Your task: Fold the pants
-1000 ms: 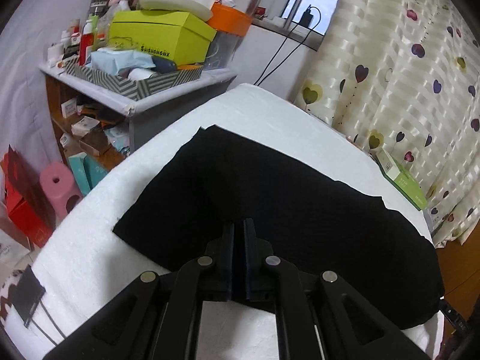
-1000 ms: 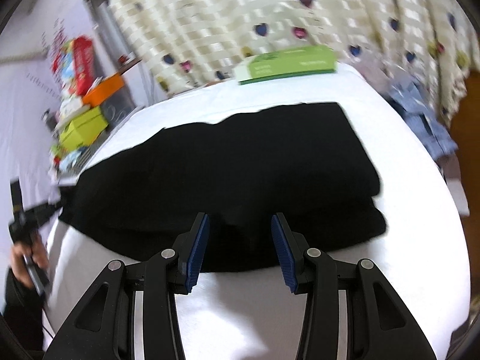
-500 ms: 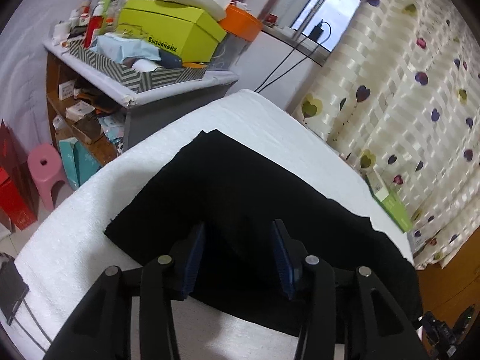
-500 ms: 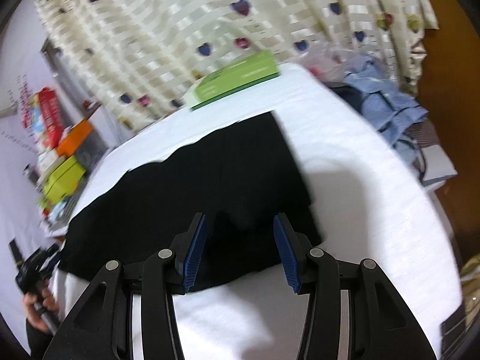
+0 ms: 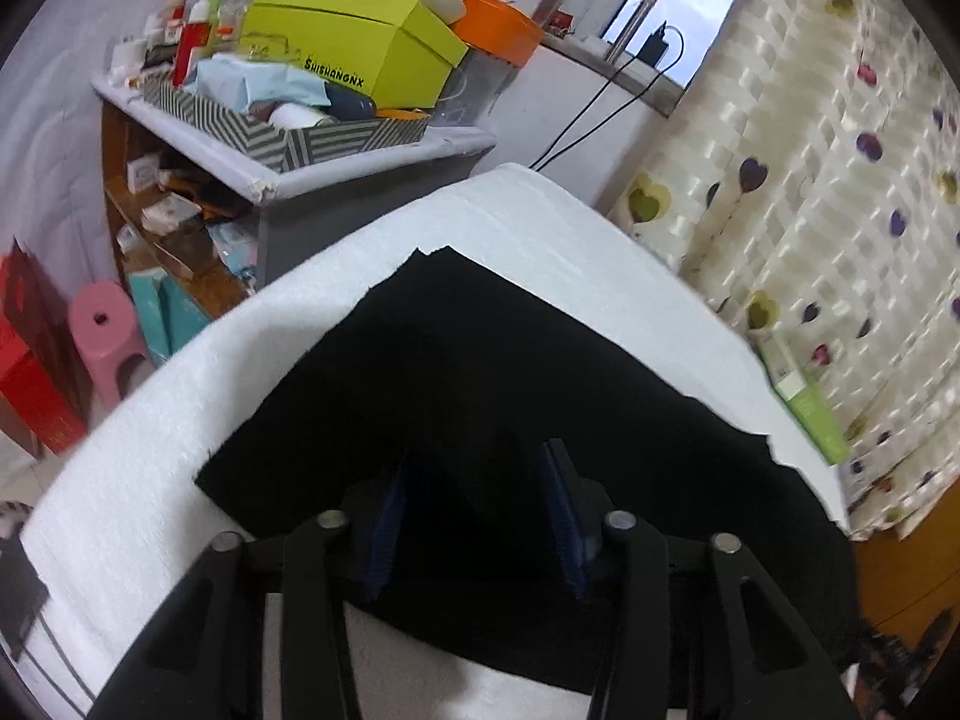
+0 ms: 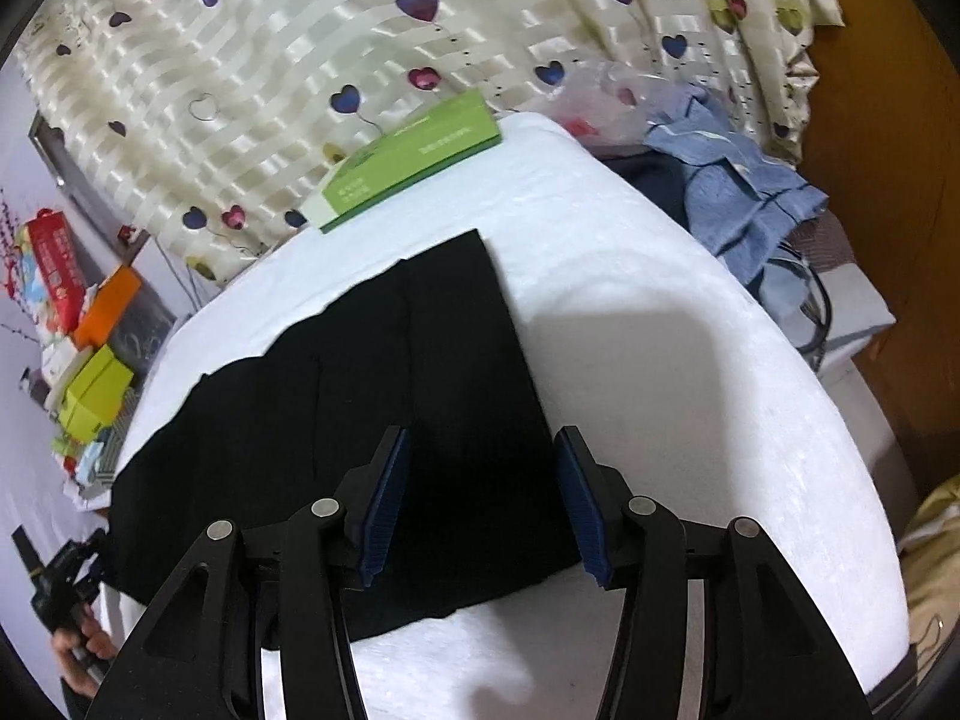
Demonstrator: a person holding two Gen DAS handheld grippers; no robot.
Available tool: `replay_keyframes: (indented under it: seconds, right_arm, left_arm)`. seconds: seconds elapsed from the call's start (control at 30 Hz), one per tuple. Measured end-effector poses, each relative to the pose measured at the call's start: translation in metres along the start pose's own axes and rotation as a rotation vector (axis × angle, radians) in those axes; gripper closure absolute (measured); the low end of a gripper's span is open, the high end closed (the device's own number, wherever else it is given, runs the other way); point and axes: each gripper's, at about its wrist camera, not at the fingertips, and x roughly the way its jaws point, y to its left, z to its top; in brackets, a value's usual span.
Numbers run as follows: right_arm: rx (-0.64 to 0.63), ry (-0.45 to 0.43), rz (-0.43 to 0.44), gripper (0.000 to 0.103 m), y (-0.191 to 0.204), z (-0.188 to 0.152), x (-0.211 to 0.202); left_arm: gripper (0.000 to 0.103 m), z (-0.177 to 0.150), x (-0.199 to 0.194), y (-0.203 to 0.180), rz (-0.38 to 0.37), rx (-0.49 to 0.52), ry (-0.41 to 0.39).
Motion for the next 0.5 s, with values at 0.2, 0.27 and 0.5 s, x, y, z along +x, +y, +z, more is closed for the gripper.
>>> replay_keyframes:
  seconds: [0.2,0.27,0.5]
  right_arm:
    - [-0.026,-0.025,-0.025,0.090,-0.004,0.005,-0.006]
    - [-0.024,-0.044,0.007,0.093,-0.005,0.009,-0.015]
    - [-0.046,-0.104,0.082,0.097,0.012,0.023,-0.043]
  left_arm:
    - [0.097,0.004,0.004,-0.009,0.043,0.046,0.014]
    - [0.098,0.009,-0.003,-0.012,0.036,0.057,-0.006]
    - [0.099,0.026,-0.033,-0.025,-0.011,0.083,-0.077]
